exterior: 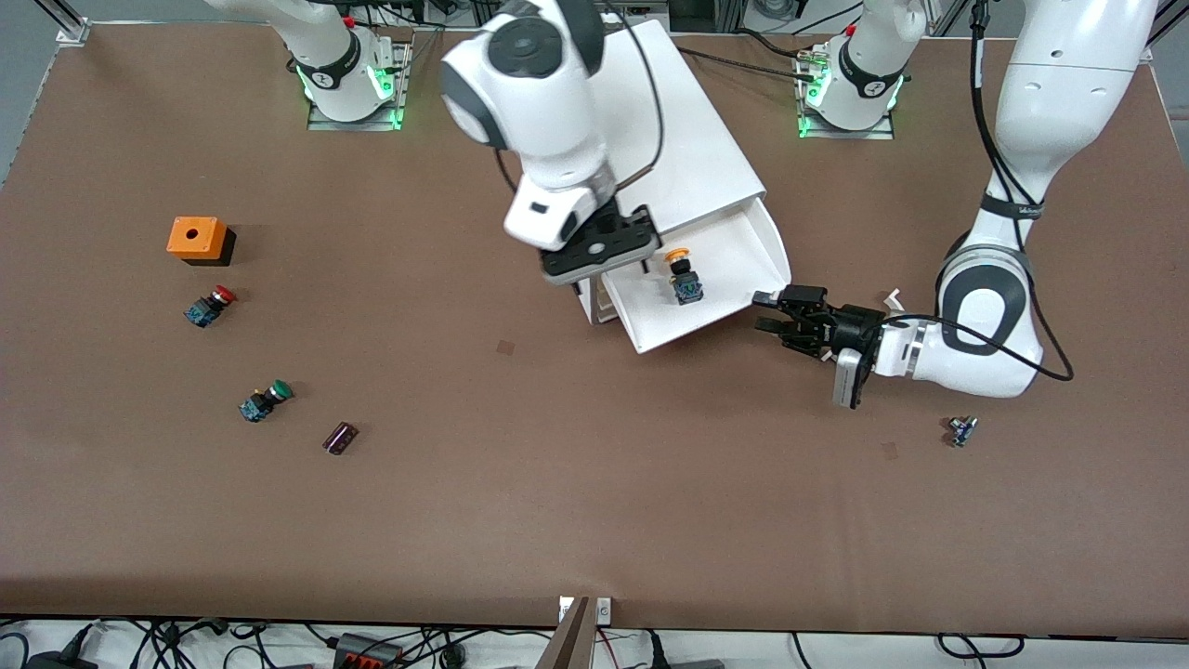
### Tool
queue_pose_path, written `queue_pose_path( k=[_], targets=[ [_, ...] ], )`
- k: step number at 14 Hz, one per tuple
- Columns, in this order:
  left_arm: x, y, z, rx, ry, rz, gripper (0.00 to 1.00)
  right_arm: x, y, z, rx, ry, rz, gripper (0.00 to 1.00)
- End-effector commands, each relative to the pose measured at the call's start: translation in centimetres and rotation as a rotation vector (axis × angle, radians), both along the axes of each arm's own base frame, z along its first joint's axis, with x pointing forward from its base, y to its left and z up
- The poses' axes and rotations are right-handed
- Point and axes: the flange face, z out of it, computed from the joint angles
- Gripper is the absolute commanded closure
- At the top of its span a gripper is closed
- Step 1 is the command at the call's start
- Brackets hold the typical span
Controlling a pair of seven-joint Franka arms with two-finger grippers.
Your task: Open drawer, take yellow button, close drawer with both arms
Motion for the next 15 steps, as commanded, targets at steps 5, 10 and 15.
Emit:
queue_pose_path(
  k=[5, 10, 15],
  targets=[
    [0.7, 2.0, 11.1, 0.369, 0.054, -0.033, 0.00, -3.5, 8.4, -4.1, -0.036, -0.099, -0.001, 0.00],
    [2.7, 4.5, 18.0, 0.702, -0.010, -0.050, 0.00, -3.6, 9.1, -5.9, -0.040, -0.115, 0.015, 0.00],
    [3.6, 6.1, 23.0, 0.990, -0.091, -0.061, 0.00, -3.4, 9.2, -6.3, -0.033, -0.122, 0.016, 0.52]
  ],
)
